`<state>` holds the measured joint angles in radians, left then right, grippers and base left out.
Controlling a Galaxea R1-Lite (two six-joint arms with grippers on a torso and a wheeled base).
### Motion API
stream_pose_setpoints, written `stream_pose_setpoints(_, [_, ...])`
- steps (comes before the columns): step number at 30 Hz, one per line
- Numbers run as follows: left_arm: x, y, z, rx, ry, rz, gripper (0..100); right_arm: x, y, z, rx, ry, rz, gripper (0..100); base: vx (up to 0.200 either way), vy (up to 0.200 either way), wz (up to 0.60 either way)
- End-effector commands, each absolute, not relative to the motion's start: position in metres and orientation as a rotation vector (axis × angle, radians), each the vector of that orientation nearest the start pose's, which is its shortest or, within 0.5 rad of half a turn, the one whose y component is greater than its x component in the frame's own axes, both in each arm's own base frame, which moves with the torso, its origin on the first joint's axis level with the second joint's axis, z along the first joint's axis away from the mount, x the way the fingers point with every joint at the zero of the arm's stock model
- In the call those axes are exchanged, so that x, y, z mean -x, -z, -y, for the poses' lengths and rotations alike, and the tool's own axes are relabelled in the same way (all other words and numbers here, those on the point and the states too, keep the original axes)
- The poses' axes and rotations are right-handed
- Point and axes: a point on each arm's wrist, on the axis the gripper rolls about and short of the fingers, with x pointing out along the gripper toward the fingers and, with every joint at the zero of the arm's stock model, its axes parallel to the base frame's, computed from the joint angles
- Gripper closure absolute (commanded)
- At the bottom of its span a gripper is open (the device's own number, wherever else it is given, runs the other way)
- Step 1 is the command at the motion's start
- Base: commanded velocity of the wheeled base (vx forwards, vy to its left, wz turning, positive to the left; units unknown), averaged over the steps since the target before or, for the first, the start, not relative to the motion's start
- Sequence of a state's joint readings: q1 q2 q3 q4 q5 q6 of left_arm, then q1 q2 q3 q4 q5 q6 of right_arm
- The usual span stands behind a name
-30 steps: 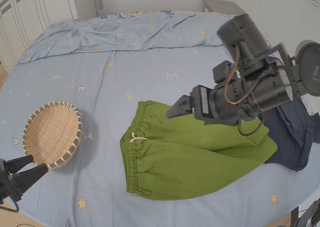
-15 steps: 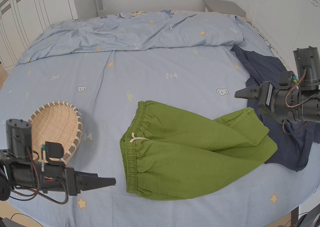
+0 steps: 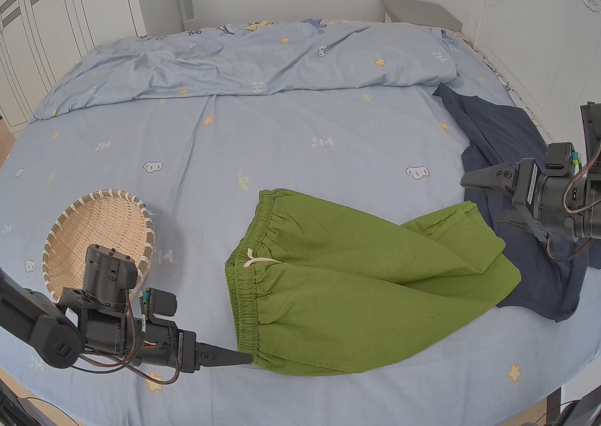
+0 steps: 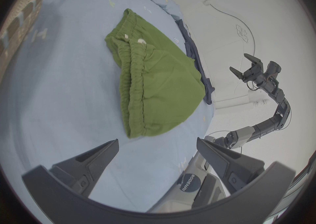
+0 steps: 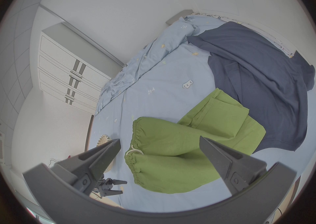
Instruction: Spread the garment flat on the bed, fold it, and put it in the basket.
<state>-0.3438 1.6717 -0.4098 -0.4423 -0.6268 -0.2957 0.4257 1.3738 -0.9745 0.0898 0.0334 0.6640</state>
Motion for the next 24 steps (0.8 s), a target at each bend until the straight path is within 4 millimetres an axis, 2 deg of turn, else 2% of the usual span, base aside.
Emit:
stream_pose_setpoints(1, [-0.220, -0.053, 0.094, 0.397, 0.759, -1.049, 0, -0.197, -0.250, -0.091, -0.547, -0.283, -0.604, 0, 0.000, 0.000, 0.00])
stream_pose_setpoints(13, [-0.232, -0.048, 0.100, 0.447, 0.748, -1.067, 0, -0.197, -0.250, -0.092, -0.549, -0.290, -0.600, 0, 0.000, 0.000, 0.00])
stream_pose_setpoints(18, [-0.236, -0.042, 0.111, 0.452, 0.764, -1.090, 0, -0.197, -0.249, -0.092, -0.549, -0.288, -0.603, 0, 0.000, 0.000, 0.00])
stream_pose_setpoints(24, [-0.238, -0.045, 0.120, 0.517, 0.772, -1.059, 0, -0.197, -0.249, -0.091, -0.549, -0.287, -0.602, 0, 0.000, 0.000, 0.00])
